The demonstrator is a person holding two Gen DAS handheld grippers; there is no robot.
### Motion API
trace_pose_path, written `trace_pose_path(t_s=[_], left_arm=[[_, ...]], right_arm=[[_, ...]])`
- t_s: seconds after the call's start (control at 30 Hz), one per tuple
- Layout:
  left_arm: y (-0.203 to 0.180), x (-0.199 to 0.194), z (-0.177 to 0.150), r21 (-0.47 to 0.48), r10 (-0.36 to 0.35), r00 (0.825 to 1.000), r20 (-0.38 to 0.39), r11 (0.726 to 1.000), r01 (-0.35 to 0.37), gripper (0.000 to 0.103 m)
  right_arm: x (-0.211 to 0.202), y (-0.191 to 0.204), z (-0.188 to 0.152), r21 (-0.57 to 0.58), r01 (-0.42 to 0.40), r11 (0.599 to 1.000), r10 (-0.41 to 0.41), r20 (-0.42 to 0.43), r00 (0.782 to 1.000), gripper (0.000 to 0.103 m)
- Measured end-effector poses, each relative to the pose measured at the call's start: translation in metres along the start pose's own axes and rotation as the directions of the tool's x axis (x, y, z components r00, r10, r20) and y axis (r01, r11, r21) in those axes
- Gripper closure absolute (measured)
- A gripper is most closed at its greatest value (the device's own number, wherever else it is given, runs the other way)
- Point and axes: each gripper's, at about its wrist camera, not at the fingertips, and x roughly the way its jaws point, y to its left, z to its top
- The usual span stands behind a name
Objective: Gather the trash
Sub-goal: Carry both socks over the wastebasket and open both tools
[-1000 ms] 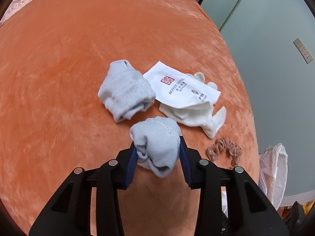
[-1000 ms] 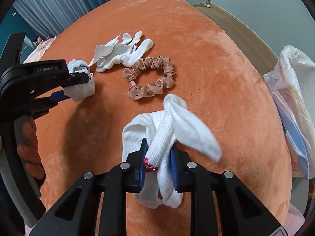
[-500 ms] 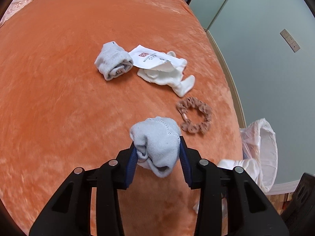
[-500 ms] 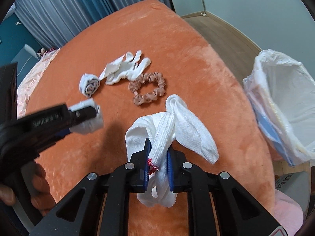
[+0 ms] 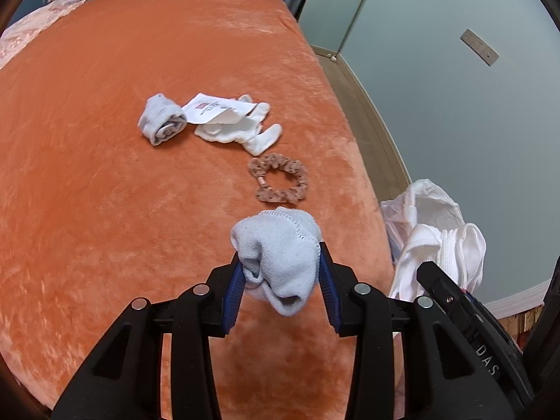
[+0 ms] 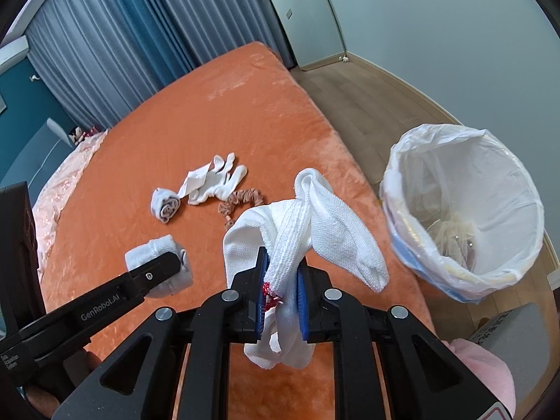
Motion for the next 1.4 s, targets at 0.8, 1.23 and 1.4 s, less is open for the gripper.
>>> trace_pose_path(t_s=[0.8, 1.23, 1.4], left_arm=[[-0.140, -0.012, -0.016, 0.266, -0.058, 0.998, 0.033, 0.963, 0.047, 0.065], [-0.197, -0.002, -0.015, 0.364, -0.083, 0.996, 0.027, 0.929, 0.068, 0.065], [-0.217, 0.004, -0.014, 0.396, -0.092, 0.996, 0.021, 0.915, 0.076, 0.065]], right_arm=[[-0.073, -0.096, 0.028, 0.132, 0.030, 0.991, -0.053, 0.170, 0.984, 0.089], [-0.088, -0.136, 0.041, 0.181, 0.065, 0.981, -0.105, 0.217, 0.971, 0.089], [-0.095, -0.145, 0.046, 0.187, 0.074, 0.979, -0.117, 0.228, 0.967, 0.089]])
